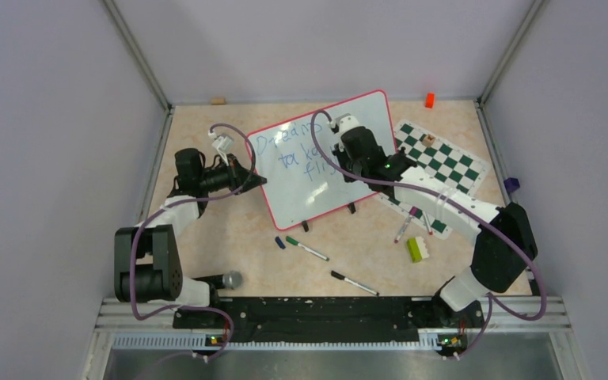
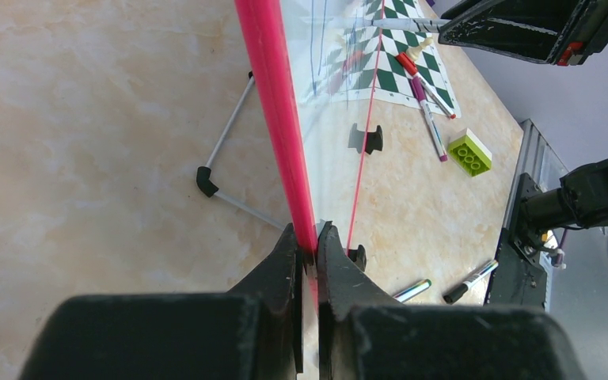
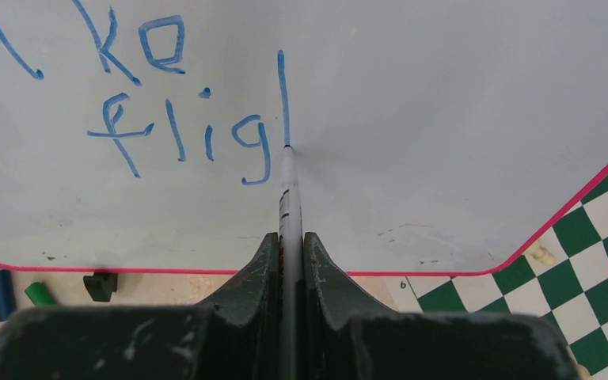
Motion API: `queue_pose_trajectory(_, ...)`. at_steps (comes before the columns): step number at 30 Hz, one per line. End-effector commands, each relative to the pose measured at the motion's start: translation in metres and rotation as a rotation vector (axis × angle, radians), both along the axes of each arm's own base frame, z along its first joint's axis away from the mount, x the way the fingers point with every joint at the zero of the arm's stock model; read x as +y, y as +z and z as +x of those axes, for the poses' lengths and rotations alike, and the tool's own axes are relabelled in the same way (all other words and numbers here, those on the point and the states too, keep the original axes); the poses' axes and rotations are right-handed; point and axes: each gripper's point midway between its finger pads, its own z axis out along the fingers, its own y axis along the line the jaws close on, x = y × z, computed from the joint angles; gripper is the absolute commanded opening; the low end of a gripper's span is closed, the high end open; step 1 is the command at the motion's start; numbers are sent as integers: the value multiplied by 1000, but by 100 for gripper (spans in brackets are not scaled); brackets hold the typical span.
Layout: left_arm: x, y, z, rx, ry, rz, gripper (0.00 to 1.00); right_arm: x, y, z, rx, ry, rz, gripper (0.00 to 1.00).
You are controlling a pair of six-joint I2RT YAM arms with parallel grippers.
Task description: Write a sentence on the whiteboard
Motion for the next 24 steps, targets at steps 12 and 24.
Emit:
queue_pose_trajectory(12,0,-12,4,-105,-18,93,0,9,40,23,-85,-14,65,0)
queue_pose_trajectory(24,-1,-11,4,-106,-19,93,0,7,38,28,-78,-21,59,0)
